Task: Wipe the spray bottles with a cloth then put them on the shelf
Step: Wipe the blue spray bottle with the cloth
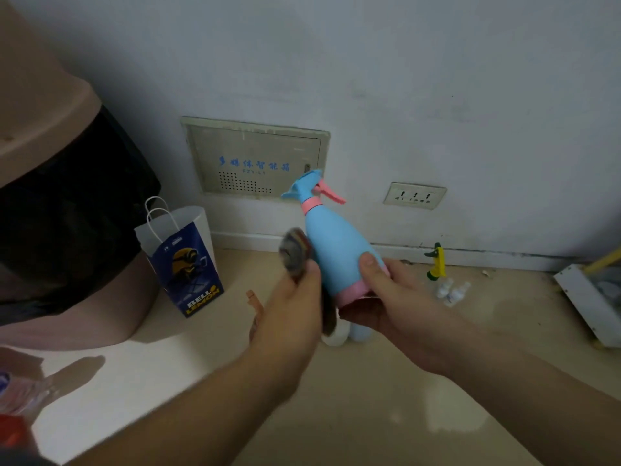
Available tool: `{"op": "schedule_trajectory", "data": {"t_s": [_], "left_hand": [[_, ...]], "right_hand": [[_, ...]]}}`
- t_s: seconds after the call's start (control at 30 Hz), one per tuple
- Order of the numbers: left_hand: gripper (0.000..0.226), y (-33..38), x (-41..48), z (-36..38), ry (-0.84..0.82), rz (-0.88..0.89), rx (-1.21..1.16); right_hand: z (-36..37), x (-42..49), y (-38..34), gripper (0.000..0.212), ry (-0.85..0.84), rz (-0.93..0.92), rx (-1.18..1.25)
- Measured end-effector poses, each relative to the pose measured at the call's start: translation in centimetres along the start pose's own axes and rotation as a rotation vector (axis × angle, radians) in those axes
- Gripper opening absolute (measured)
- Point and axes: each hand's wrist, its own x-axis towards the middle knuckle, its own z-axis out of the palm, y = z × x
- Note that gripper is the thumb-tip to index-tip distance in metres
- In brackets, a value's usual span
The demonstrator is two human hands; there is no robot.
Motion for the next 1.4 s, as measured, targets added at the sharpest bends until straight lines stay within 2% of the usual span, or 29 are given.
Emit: {"op": "schedule_trajectory", "data": {"t_s": [0.07, 0.13, 0.23, 0.37, 0.47, 0.57, 0.63, 0.67, 0.8, 0.9, 1.0, 1.13, 1.2, 1.27, 1.33, 1.37, 1.4], "left_hand": [[0.023, 1.8, 1.2, -0.9, 0.032, -0.053, -0.114], [0.018, 2.4, 1.7, -1.2, 0.006, -0.063, -0.197], [0.017, 0.2, 0.7, -0.9, 0.024, -0.129, -0.167], [0.027, -1.7, -0.3, -0.5, -0.073, -0.238, -0.263], [0.042, -0.4, 0.4, -1.1, -0.134, -0.203, -0.279], [0.047, 0.9, 0.7, -1.6, -0.133, -0.162, -0.236], [0.044, 1.0, 0.6, -1.7, -0.101, -0.173, -0.24], [0.044, 1.1, 0.6, -1.8, -0.086, -0.186, -0.244], [0.049, 1.1, 0.9, -2.2, -0.088, -0.183, -0.221], [0.049, 1.0, 0.9, -2.2, -0.112, -0.132, -0.204], [0.044, 1.0, 1.0, -2.1, -0.101, -0.06, -0.202], [0.023, 0.3, 1.7, -2.1, 0.149, 0.102, 0.009], [0.02, -0.2, 2.0, -2.1, 0.19, 0.262, 0.147], [0.021, -1.2, 1.5, -1.7, 0.109, 0.439, 0.275], [0.043, -3.1, 0.3, -0.7, -0.014, 0.684, 0.57], [0.05, -3.9, -0.1, -0.3, -0.05, 0.772, 0.71], [0.055, -4.3, 0.0, -0.3, -0.077, 0.785, 0.77]], "right_hand": [[0.2, -0.5, 0.2, 0.076, 0.008, -0.055, -0.248], [0.2, -1.0, 0.3, 0.07, 0.003, -0.114, -0.444], [0.2, -1.2, 0.2, 0.062, 0.044, -0.256, -0.521], [-0.5, -0.6, 0.4, 0.076, 0.092, -0.442, -0.656], [-0.4, -0.5, 0.6, 0.085, 0.121, -0.572, -0.718], [0.3, -0.8, 0.8, 0.088, 0.109, -0.639, -0.797], [0.4, -0.9, 0.8, 0.087, 0.058, -0.599, -0.798], [0.4, -1.1, 0.5, 0.087, 0.017, -0.527, -0.72], [-0.1, -1.3, -1.0, 0.07, -0.175, -0.099, -0.123], [-0.5, -1.3, -1.2, 0.053, -0.278, 0.015, -0.018], [-0.4, -1.3, -1.2, 0.051, -0.221, -0.004, 0.024], [-0.2, -1.0, -1.0, 0.058, -0.136, -0.022, 0.02], [-0.3, -0.9, -0.7, 0.062, -0.103, -0.027, -0.008], [0.0, -0.8, -0.4, 0.063, -0.077, -0.018, 0.005], [0.4, -0.8, -0.1, 0.059, -0.04, 0.0, -0.007], [0.5, -0.7, 0.1, 0.052, -0.013, 0.003, -0.039], [0.6, -0.7, 0.1, 0.043, 0.023, -0.002, -0.075]]}}
